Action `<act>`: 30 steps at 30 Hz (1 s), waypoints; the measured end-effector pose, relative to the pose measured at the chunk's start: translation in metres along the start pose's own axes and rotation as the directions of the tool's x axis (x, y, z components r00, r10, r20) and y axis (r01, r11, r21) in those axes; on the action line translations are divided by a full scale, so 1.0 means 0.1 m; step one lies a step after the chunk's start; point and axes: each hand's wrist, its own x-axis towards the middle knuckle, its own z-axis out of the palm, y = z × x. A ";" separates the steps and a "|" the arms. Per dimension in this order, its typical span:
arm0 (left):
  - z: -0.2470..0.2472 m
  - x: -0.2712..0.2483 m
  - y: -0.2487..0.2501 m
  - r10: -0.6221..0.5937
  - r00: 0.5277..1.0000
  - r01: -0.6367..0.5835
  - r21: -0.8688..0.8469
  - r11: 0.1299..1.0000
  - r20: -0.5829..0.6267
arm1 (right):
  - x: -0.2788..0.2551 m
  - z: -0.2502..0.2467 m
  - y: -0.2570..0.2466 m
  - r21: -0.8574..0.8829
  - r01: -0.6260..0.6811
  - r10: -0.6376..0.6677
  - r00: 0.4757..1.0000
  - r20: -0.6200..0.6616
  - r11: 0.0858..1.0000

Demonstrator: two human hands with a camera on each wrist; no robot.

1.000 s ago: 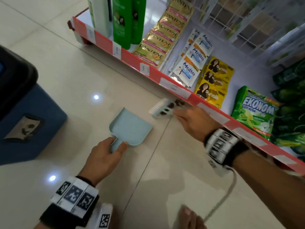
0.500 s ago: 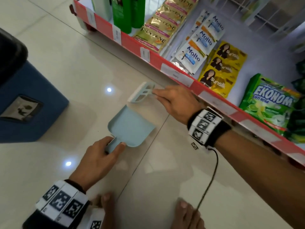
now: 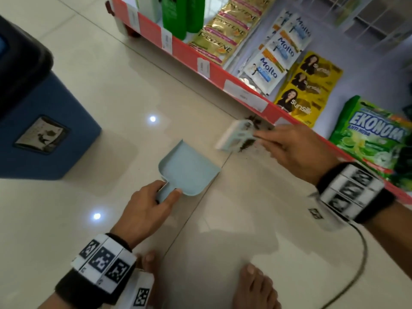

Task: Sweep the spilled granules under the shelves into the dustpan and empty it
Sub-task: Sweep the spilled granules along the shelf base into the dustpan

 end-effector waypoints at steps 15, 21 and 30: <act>-0.06 -0.10 -0.16 -0.042 0.999 0.043 0.020 0.999 -0.019 | 0.38 0.37 -0.21 -0.126 0.027 -0.001 0.979 0.202 0.992; -0.02 0.04 -0.12 -0.038 0.999 0.038 -0.014 0.999 -0.003 | -0.07 0.08 0.07 0.058 -0.090 0.091 0.995 -0.026 0.994; 0.11 0.25 0.08 0.040 0.999 -0.040 0.006 0.999 0.031 | 0.22 0.34 0.05 -0.002 -0.199 0.199 0.980 0.013 0.980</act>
